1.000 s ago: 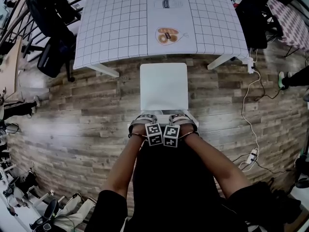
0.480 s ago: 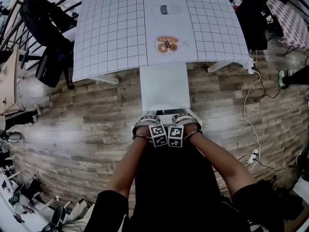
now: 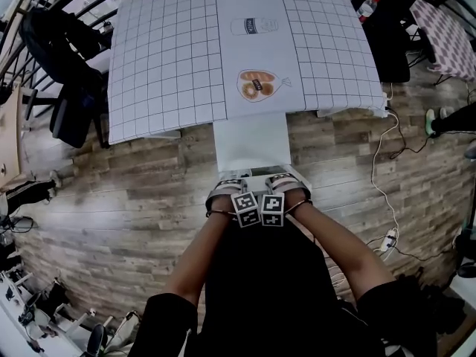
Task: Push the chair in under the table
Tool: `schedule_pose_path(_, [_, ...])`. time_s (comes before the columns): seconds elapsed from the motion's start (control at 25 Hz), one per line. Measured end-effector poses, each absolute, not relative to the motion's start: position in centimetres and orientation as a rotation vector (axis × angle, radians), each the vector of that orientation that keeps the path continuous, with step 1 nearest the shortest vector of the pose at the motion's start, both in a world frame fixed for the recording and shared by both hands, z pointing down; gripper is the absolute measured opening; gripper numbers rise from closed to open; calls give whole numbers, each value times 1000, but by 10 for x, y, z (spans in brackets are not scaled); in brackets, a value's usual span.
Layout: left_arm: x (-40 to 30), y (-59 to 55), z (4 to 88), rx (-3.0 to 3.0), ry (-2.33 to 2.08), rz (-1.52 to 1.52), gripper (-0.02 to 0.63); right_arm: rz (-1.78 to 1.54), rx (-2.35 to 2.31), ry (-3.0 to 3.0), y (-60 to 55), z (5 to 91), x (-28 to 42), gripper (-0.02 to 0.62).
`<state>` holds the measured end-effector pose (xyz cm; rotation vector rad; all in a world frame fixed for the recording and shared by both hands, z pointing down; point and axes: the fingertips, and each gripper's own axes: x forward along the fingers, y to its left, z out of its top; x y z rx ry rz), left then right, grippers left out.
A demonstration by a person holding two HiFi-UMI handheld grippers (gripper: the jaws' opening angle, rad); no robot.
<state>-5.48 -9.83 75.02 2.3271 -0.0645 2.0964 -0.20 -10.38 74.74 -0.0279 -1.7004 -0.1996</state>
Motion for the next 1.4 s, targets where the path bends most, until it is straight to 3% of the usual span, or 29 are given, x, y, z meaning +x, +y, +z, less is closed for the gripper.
schedule_pose_path(1.4, [-60,-232,754,2348,-47,2077,78,-197,-41,-1692,-236,753,-7,74])
